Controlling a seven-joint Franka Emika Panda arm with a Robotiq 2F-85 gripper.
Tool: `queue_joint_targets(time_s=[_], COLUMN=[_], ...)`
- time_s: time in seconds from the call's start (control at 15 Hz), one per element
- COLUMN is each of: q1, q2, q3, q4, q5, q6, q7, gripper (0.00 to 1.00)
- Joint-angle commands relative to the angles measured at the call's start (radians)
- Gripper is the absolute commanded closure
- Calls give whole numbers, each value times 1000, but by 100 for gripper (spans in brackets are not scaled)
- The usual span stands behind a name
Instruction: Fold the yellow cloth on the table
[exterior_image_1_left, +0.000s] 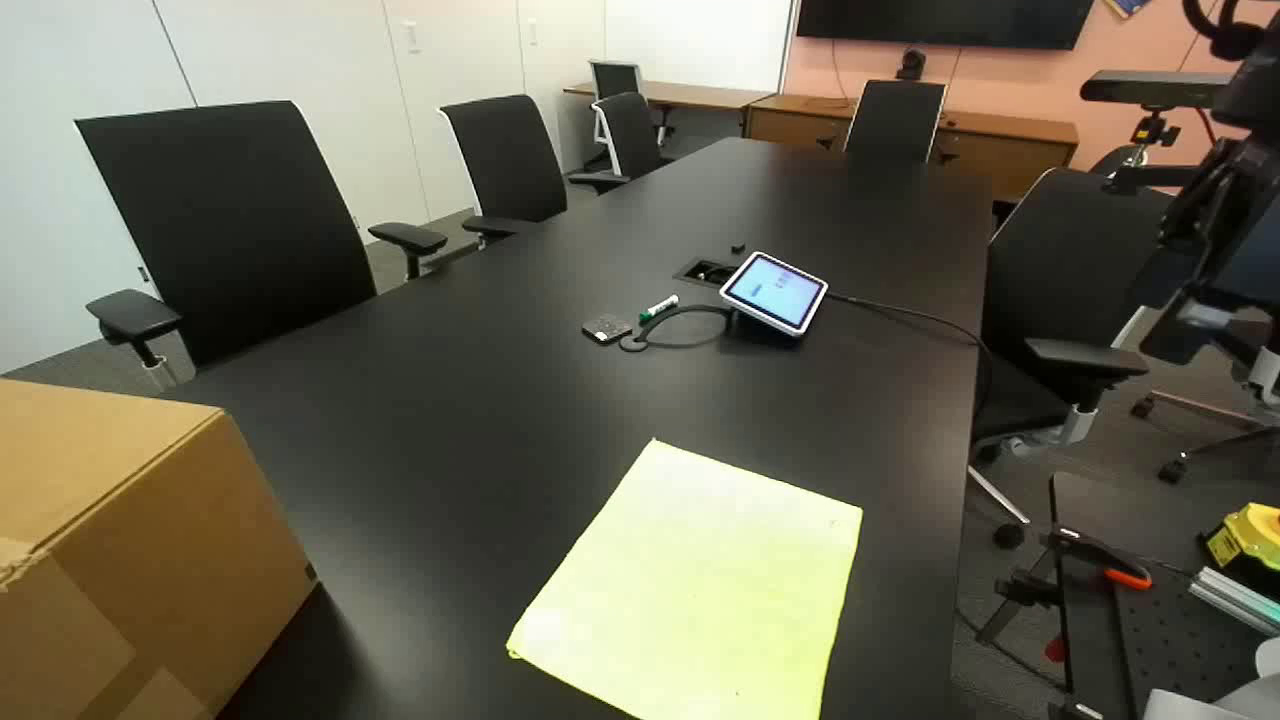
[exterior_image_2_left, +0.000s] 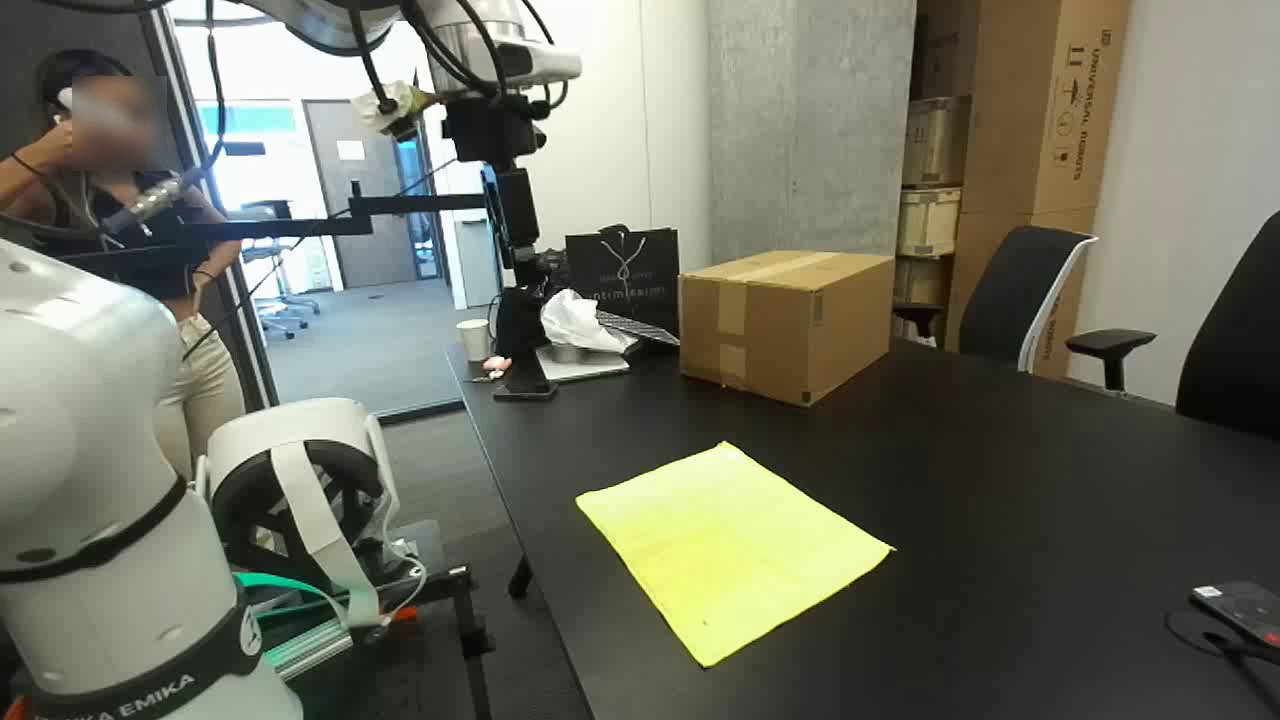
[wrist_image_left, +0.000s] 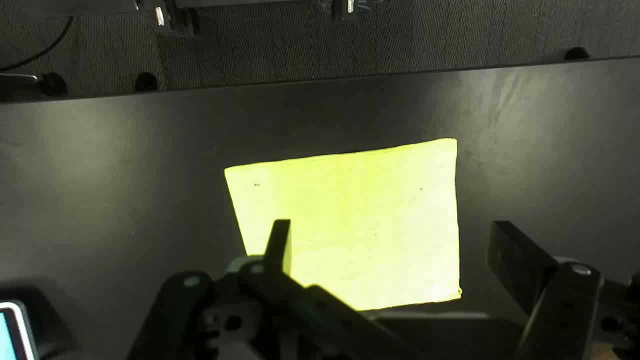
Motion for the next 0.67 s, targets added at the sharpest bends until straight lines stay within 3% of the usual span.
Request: queue_joint_targets(time_s=[0.0,0.6], q1=[-3,-23], q2=[-1,112], q3=[2,-29], q4=[8,6], q5=[1,-18], q6=[-3,80], q7=[-2,-57], gripper=[0,0])
